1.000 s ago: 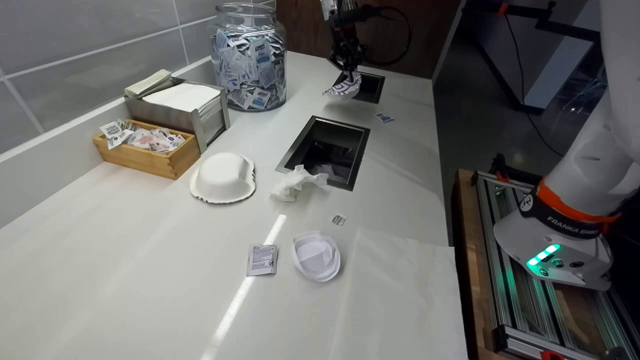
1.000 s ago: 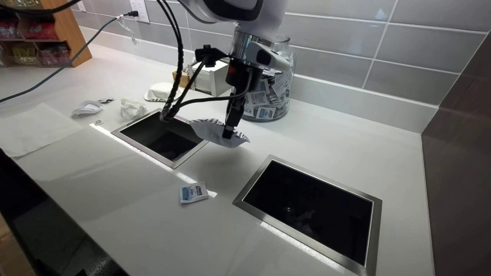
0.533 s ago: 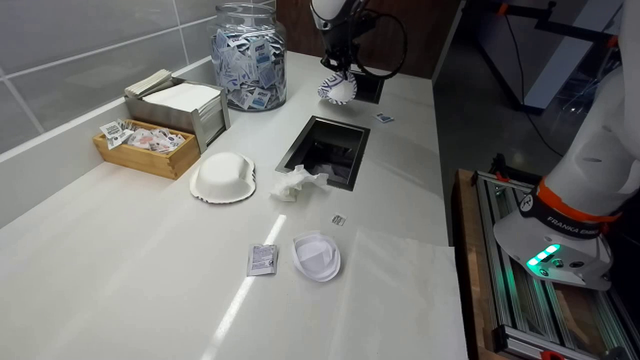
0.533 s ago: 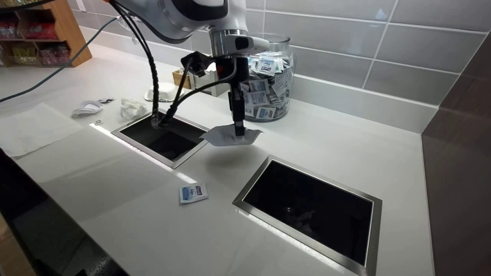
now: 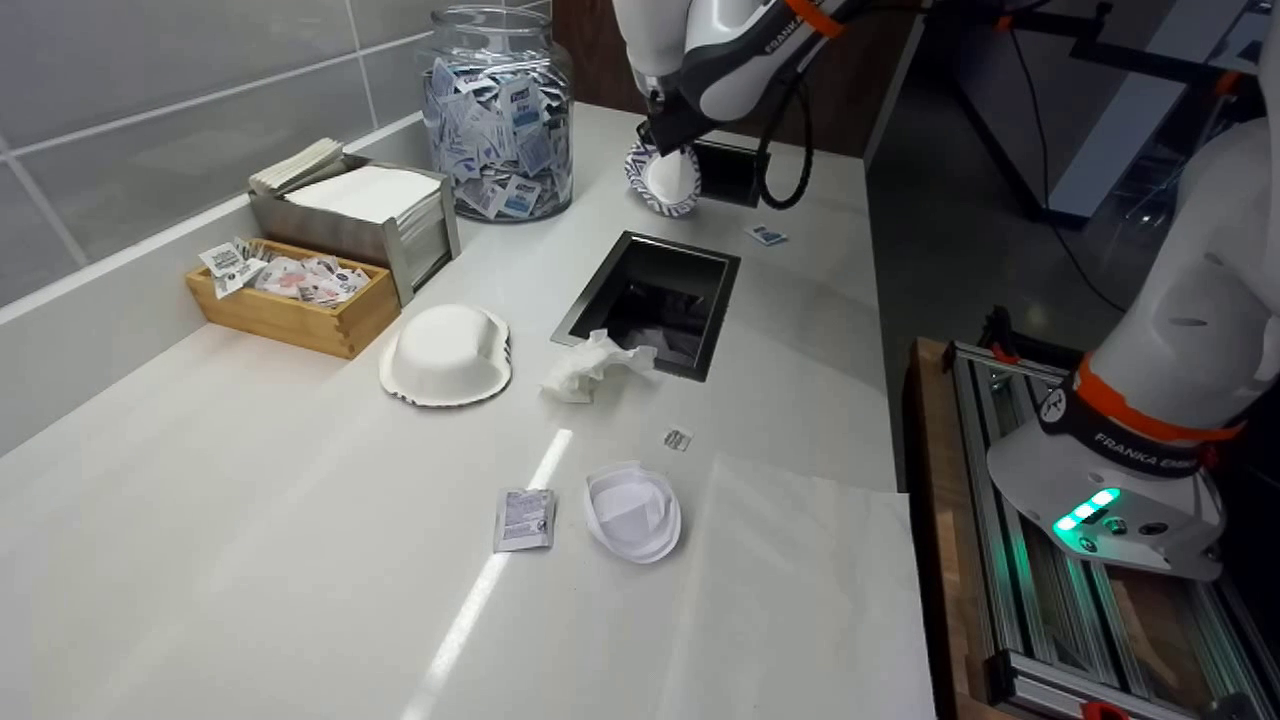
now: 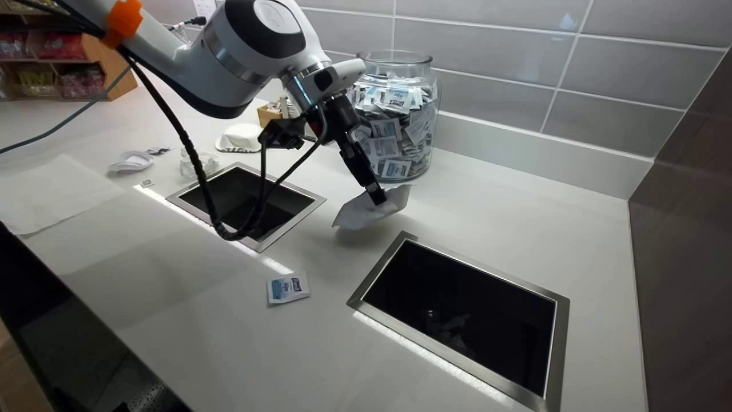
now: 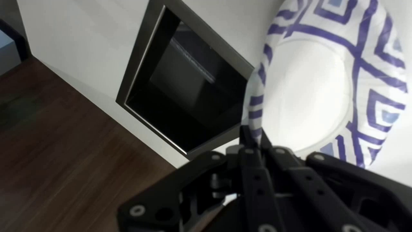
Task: Pick up the paper bowl, press the paper bowl on the kitchen counter three times and put it into the left bin
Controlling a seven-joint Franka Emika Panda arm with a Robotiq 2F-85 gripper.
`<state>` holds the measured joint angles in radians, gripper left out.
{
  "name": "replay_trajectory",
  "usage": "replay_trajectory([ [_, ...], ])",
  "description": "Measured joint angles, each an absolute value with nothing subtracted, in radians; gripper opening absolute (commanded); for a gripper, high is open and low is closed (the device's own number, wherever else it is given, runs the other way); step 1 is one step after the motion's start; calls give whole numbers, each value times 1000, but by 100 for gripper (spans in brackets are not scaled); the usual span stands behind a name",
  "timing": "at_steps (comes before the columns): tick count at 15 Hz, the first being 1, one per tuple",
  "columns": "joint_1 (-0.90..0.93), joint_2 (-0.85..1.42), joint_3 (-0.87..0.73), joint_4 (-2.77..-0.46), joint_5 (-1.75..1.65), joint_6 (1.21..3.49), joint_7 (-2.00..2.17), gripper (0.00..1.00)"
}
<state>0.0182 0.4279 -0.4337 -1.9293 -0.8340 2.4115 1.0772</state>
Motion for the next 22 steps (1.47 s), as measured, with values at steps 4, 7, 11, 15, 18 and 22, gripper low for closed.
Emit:
replay_trajectory([
  [4, 54, 426, -470, -1968, -1053, 2474, 1366, 1],
  [7, 28, 426, -429, -1989, -1135, 2474, 1488, 1],
  [11, -28, 427, -365, -2008, -1173, 2474, 1548, 1],
  [15, -66, 427, -332, -2015, -1190, 2474, 1554, 1],
  [18, -89, 432, -313, -2018, -1191, 2474, 1551, 1],
  [22, -111, 440, -295, -2018, -1191, 2474, 1531, 1],
])
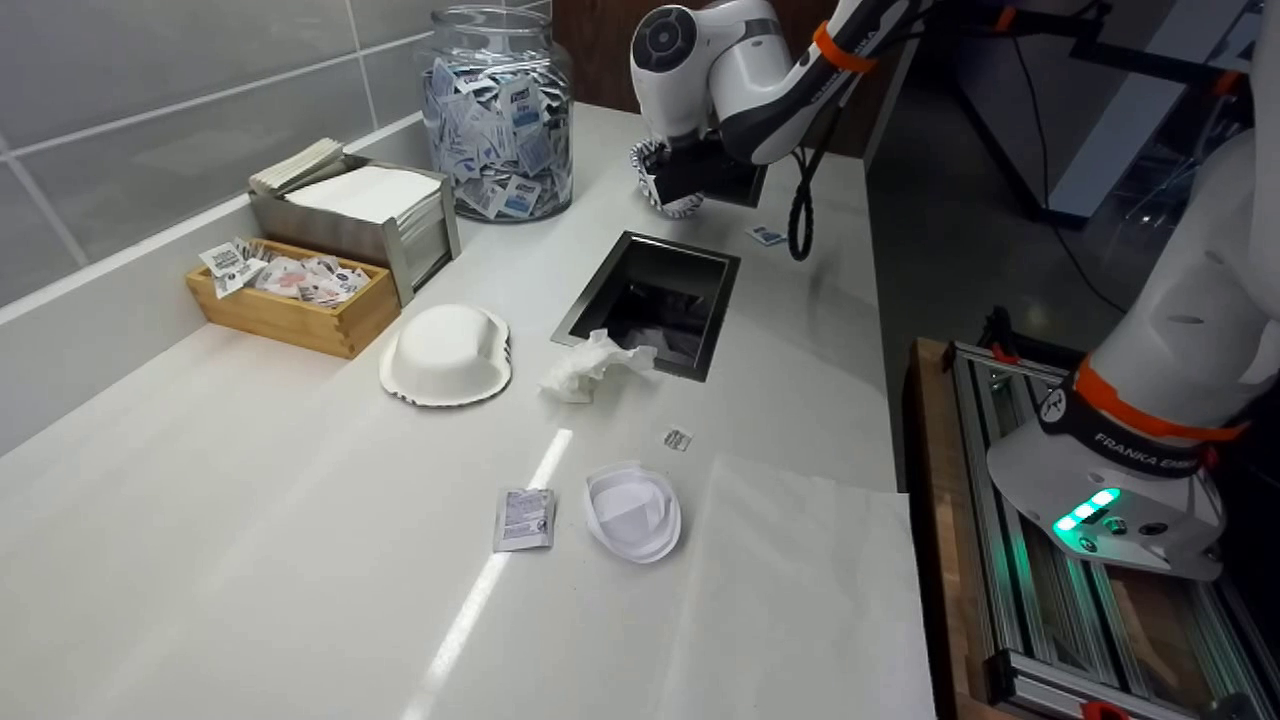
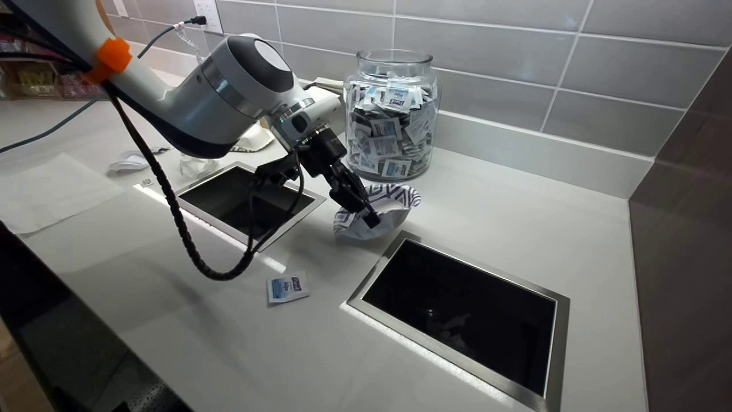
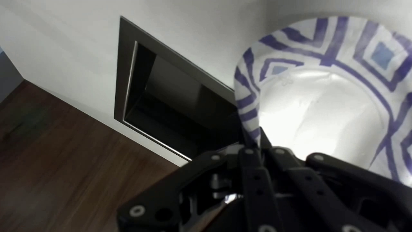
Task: Pick up the paper bowl, press the paper bowl on the kitchen counter three times and put it into the left bin
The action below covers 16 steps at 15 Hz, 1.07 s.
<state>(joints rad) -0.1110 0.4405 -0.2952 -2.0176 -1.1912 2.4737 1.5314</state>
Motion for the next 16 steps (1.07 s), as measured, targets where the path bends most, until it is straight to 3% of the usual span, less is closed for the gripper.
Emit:
replay_trajectory([
  [16, -161, 465, -257, -2000, -1187, 2475, 1342, 1],
])
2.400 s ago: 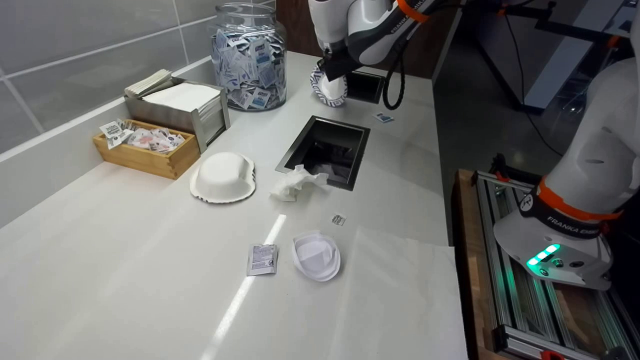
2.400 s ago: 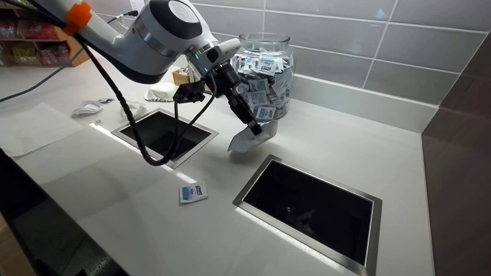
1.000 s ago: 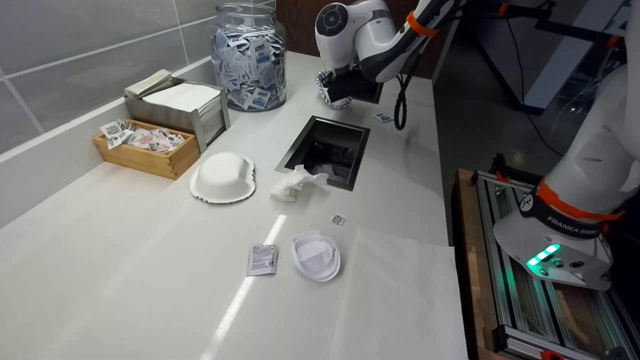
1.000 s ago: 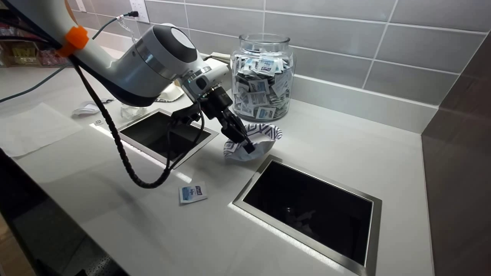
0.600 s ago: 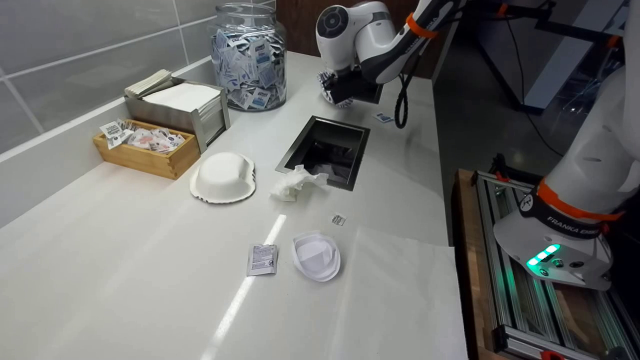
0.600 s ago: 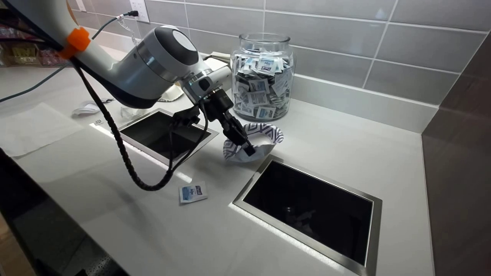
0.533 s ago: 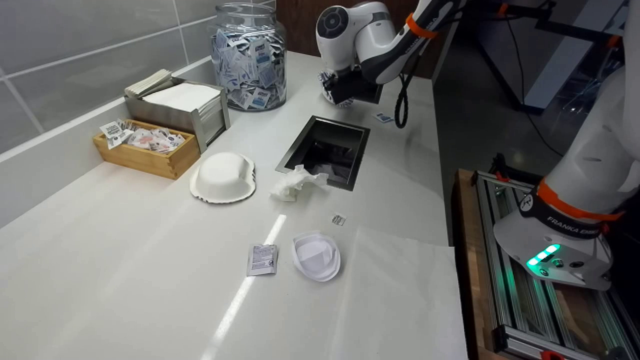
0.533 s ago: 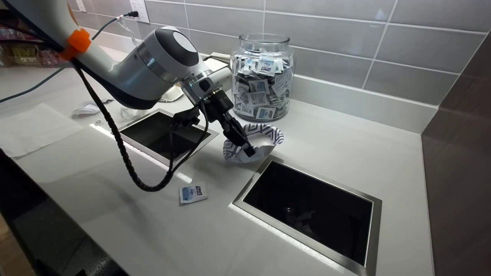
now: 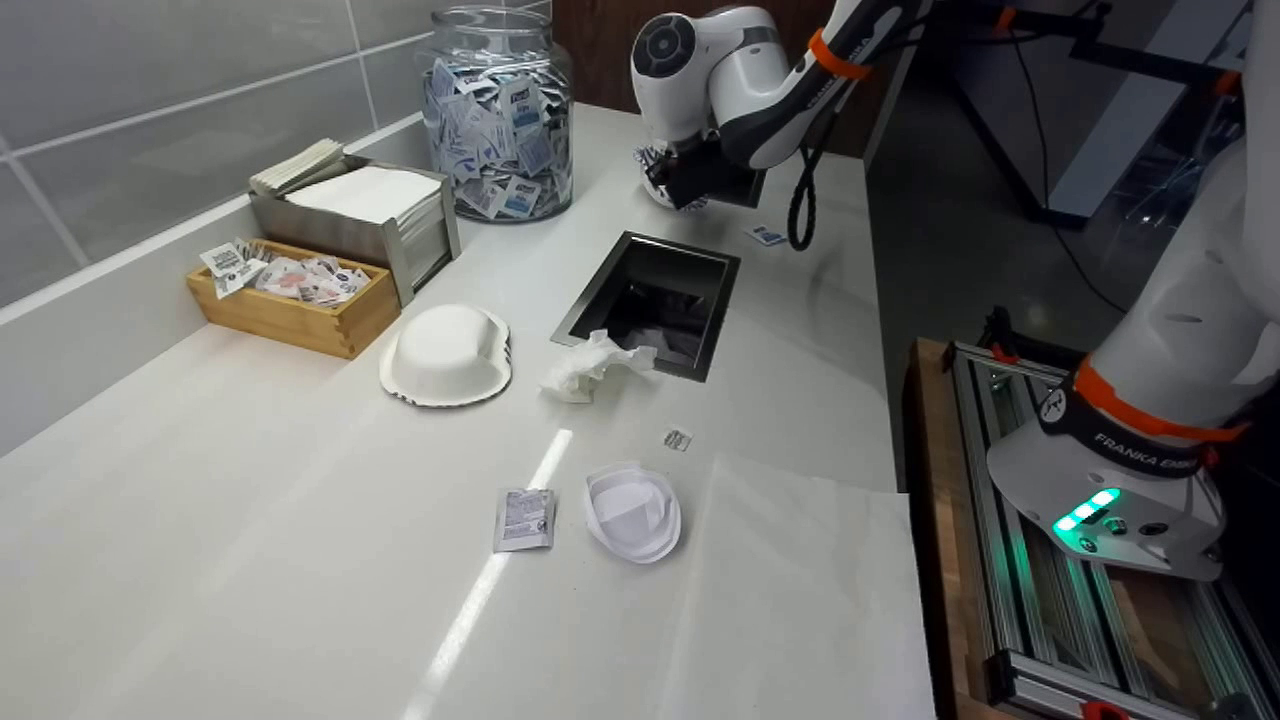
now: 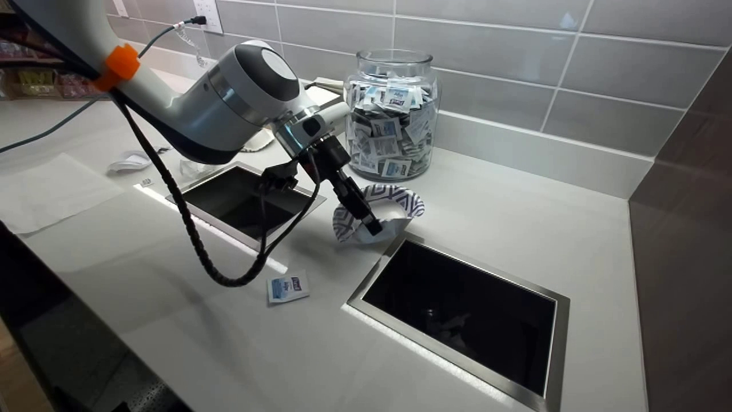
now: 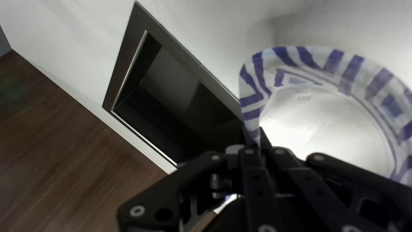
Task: Pick up the paper bowl, press the paper bowl on the kitchen counter three times and put it into the left bin
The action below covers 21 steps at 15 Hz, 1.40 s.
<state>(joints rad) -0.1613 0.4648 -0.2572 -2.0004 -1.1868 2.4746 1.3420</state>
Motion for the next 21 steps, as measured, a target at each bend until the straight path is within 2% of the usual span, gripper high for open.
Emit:
replay_trajectory([
  [7, -181, 464, -245, -1993, -1155, 2493, 1271, 1],
  [12, -220, 396, -244, -2022, -1019, 2616, 1157, 1],
  [18, -298, 223, -229, -2167, -685, 2802, 817, 1],
  [21, -411, 123, -94, -2277, -448, 2838, 594, 1],
])
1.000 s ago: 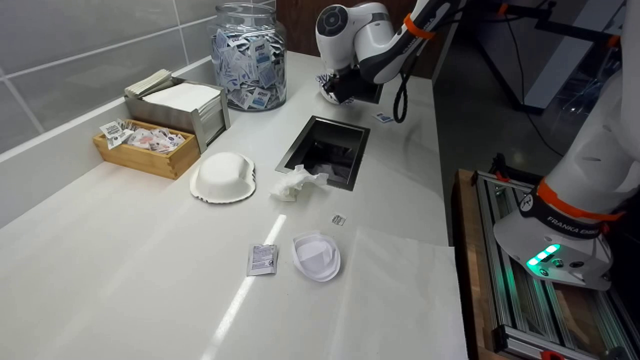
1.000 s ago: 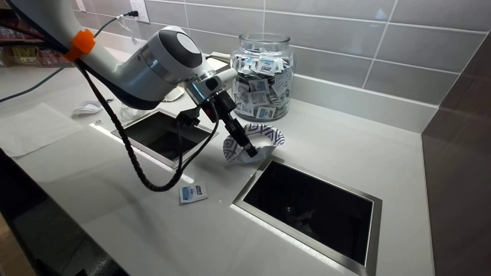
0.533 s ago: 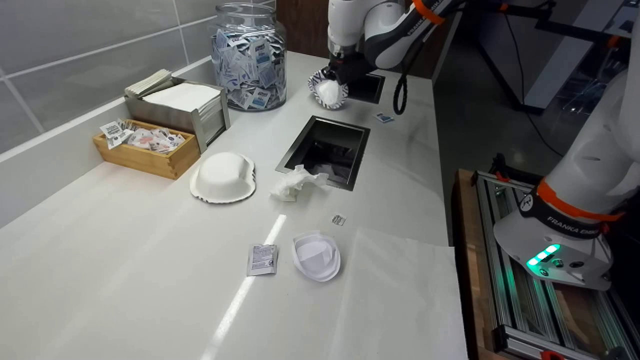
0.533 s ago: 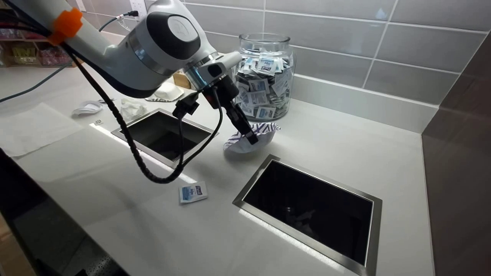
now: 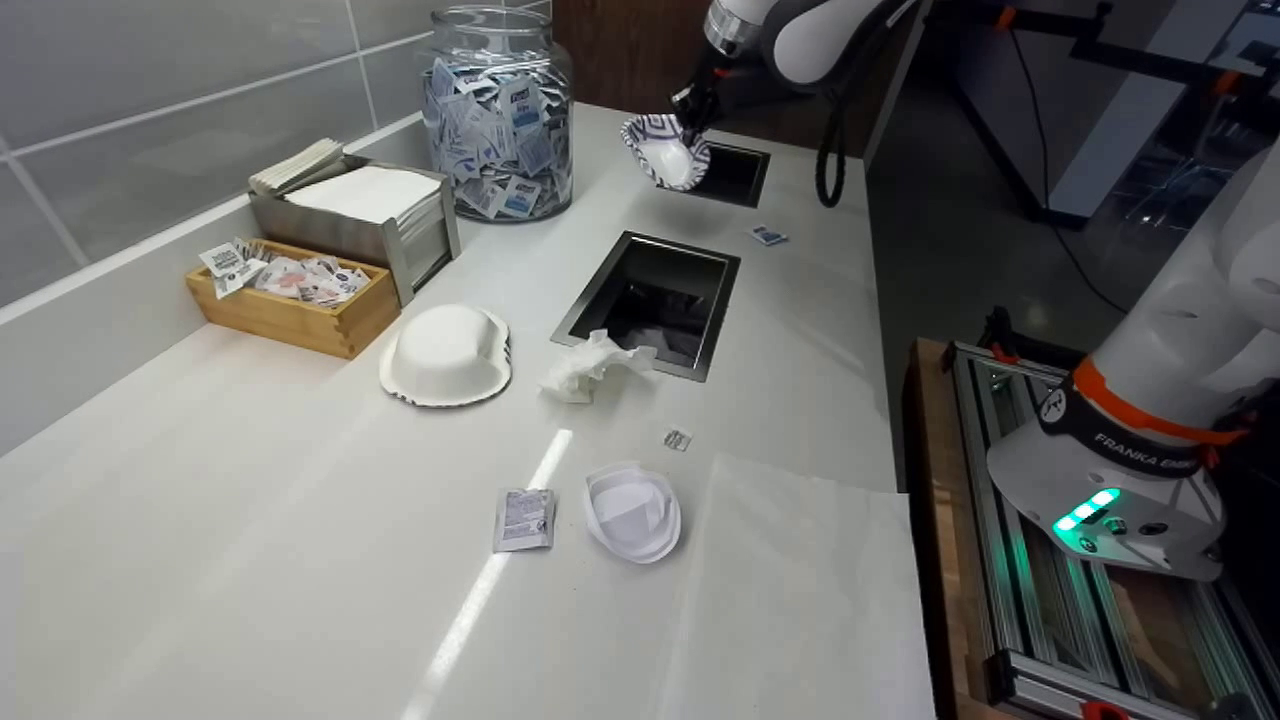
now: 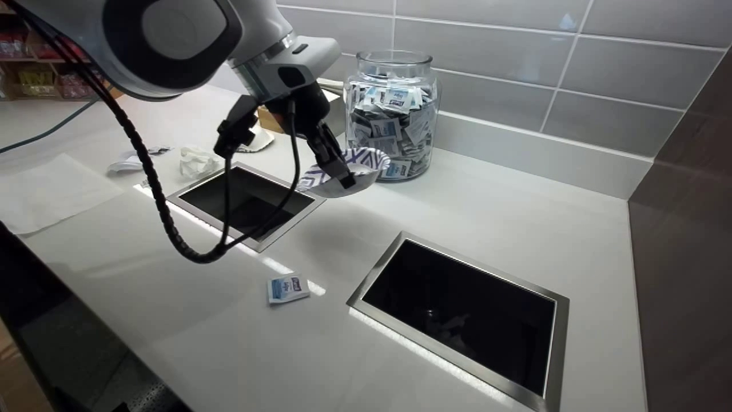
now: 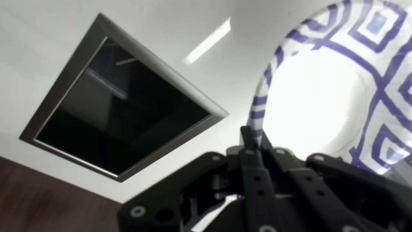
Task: Pick up the paper bowl, press the paper bowl on the kitchen counter three times and put it into the left bin
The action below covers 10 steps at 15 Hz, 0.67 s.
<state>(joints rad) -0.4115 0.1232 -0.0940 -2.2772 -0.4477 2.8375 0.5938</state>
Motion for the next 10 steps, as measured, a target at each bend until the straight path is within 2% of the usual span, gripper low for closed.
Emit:
replay_trajectory([
  [3, -529, 54, 105, -2371, -209, 2836, 424, 1],
  [7, -569, 45, 284, -2357, 111, 2727, 228, 1],
  [8, -569, 39, 296, -2340, 188, 2665, 168, 1],
  [10, -496, 6, 203, -2311, 282, 2519, 81, 1],
])
